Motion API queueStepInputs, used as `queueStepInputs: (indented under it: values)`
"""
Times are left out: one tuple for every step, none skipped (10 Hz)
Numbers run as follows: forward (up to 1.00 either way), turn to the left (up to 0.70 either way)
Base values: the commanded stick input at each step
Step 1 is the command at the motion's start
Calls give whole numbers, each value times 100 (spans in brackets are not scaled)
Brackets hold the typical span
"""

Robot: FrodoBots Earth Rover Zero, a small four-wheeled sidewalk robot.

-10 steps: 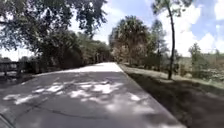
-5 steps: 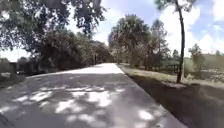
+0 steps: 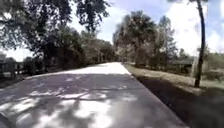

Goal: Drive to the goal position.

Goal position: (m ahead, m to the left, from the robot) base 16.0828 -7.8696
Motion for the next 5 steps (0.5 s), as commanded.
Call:
queueStepInputs:
  values:
    - [85,0]
    - [85,0]
    - [85,0]
    - [85,0]
    - [85,0]
